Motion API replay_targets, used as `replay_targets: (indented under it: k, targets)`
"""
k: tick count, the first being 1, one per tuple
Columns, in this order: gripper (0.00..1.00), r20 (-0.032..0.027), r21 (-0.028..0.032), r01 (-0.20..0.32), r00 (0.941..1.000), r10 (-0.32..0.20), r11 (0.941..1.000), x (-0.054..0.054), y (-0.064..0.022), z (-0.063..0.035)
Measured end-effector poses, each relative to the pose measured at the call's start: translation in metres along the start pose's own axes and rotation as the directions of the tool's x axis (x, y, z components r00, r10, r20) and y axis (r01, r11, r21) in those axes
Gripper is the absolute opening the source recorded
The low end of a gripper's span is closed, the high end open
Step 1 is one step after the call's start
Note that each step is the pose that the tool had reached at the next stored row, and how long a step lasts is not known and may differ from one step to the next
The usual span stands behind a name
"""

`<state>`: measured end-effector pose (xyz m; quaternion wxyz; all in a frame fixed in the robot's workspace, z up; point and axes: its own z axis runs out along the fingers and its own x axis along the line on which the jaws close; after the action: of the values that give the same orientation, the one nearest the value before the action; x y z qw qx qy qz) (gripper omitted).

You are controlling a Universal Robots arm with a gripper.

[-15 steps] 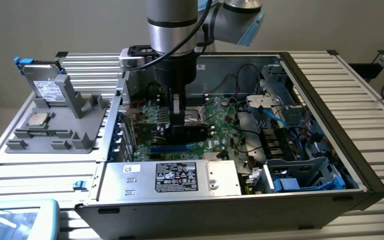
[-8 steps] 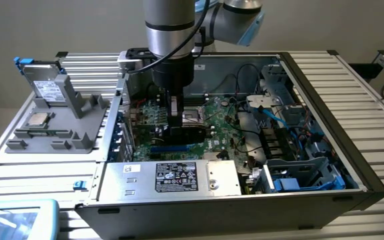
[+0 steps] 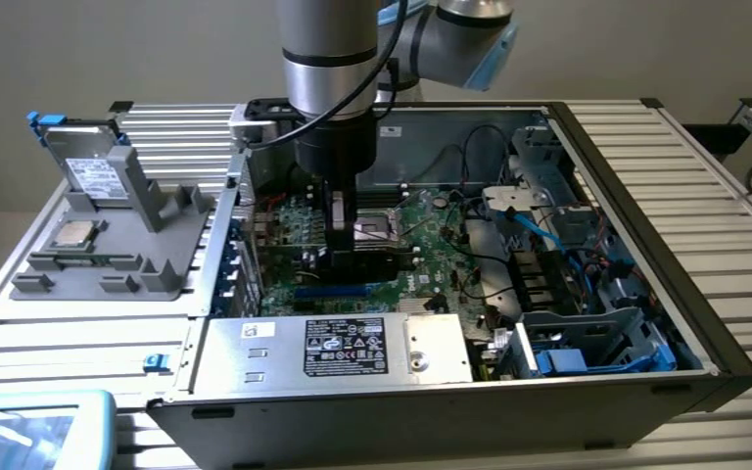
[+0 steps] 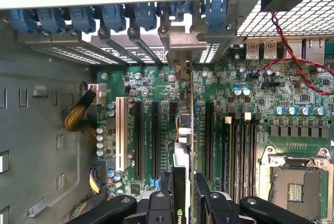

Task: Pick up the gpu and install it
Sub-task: 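Insert the gpu into the slot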

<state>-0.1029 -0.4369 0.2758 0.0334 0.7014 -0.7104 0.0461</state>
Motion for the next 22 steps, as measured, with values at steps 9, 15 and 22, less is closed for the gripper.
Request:
replay_targets:
  k: [9, 15, 22]
  targets:
    - [0.27, 0.0004, 0.0003, 0.0, 1.0, 0.0, 1.0, -0.001, 0.003, 0.0025]
    - [0.27, 0.0005, 0.0001, 0.0, 1.0, 0.0, 1.0, -0.0011, 0.0057, 0.0031]
    - [0.27, 0.005, 0.0, 0.0, 1.0, 0.0, 1.0, -0.0015, 0.0062, 0.0064]
